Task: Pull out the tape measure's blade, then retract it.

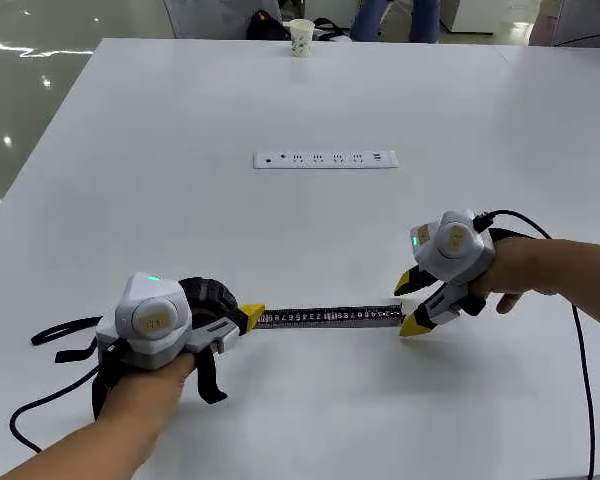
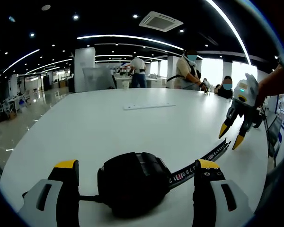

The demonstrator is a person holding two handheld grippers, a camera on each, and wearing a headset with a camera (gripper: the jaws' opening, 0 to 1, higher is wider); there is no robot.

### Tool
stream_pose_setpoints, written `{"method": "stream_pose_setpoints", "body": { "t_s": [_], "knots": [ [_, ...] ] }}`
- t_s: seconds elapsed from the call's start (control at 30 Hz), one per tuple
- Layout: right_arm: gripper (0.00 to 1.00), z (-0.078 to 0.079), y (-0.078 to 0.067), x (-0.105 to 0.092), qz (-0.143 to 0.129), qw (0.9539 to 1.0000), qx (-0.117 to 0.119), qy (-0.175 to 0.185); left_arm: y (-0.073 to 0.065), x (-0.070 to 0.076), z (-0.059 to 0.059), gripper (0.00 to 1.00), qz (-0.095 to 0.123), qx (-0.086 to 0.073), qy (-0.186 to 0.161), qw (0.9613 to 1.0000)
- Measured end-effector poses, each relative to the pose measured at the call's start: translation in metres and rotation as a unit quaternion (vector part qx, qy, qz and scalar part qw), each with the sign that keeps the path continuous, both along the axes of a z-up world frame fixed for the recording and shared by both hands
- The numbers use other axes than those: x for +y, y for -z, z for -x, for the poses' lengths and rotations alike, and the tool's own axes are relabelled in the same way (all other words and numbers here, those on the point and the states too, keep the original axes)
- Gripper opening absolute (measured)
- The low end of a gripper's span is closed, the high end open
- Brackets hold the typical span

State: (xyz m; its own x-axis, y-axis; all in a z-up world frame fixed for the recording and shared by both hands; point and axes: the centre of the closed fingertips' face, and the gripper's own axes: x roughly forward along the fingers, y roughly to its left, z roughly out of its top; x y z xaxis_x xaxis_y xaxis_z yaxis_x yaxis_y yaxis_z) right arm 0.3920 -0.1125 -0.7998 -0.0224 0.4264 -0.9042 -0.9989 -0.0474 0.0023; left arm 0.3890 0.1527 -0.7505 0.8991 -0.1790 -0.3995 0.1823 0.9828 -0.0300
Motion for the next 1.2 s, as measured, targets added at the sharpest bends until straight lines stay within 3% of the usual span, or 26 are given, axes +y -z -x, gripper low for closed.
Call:
{"method": "stream_pose_setpoints", "body": {
  "t_s": [0.43,0.83,1.03,1.1,1.2],
  "knots": [
    [0.17,-0.001,0.007,0.001,0.014,0.9997,0.0,-0.02,-0.001,0.002,-0.003,0.99,0.004,-0.003,-0.008,1.0],
    [0.12,-0.002,0.009,0.001,0.03,0.9987,-0.012,-0.04,0.001,0.007,-0.004,0.99,0.016,-0.002,-0.025,0.9996],
    [0.11,-0.001,0.009,0.001,0.046,0.9983,-0.012,-0.033,0.007,0.011,-0.003,0.91,0.016,0.005,-0.045,0.9988],
    [0.11,-0.001,0.009,0.001,0.047,0.9988,-0.002,-0.009,0.01,0.011,-0.002,0.89,0.025,0.011,-0.051,0.9983],
    [0.11,-0.002,0.009,0.001,0.052,0.9986,-0.003,-0.013,0.011,0.014,-0.001,0.85,0.024,0.013,-0.062,0.9977]
  ]
}}
